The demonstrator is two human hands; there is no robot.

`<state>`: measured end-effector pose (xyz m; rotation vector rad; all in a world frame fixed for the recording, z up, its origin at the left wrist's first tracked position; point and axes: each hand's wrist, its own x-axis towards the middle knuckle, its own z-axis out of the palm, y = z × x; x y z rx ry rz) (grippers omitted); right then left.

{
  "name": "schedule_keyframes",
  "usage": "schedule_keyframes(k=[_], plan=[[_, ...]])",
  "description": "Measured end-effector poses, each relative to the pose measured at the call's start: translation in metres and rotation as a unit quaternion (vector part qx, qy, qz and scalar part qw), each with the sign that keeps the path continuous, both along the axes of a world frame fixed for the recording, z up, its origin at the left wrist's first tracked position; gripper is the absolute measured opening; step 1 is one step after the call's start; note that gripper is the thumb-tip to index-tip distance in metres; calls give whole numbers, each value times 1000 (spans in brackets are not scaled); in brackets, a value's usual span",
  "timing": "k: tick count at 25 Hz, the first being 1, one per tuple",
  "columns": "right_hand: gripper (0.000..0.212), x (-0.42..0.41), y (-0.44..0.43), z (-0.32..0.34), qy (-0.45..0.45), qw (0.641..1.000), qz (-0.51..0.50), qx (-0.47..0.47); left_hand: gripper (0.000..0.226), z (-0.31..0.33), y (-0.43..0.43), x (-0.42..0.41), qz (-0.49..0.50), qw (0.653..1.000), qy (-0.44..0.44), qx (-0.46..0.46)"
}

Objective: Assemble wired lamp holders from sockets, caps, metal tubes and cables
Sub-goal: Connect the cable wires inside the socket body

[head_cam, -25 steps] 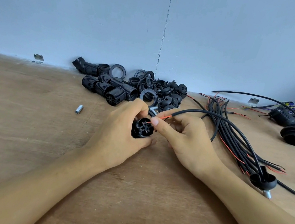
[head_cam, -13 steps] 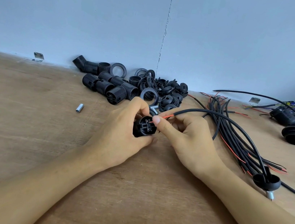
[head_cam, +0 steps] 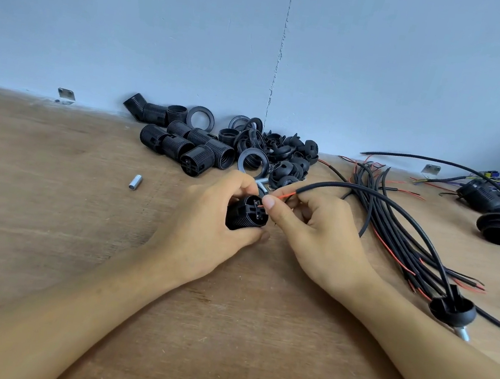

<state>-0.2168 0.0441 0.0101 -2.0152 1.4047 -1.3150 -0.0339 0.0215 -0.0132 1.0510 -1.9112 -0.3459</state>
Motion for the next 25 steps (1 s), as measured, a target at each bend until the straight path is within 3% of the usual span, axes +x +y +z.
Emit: schedule_keyframes(k=[10,15,19,25], plan=[[23,4,-1,2,21,999,-12,-31,46,2,2,-3,-16,1000,1,-7],[7,5,-3,2,9,1000,-13,-15,47,3,3,-3,-12,1000,-7,-3],[11,6,-1,2,33,999,-28,-22,43,2,3,-3,-8,1000,-20,-10],[14,11,-2,0,-13,999,-43,10,40,0,3,-7,9,999,-31,-9]])
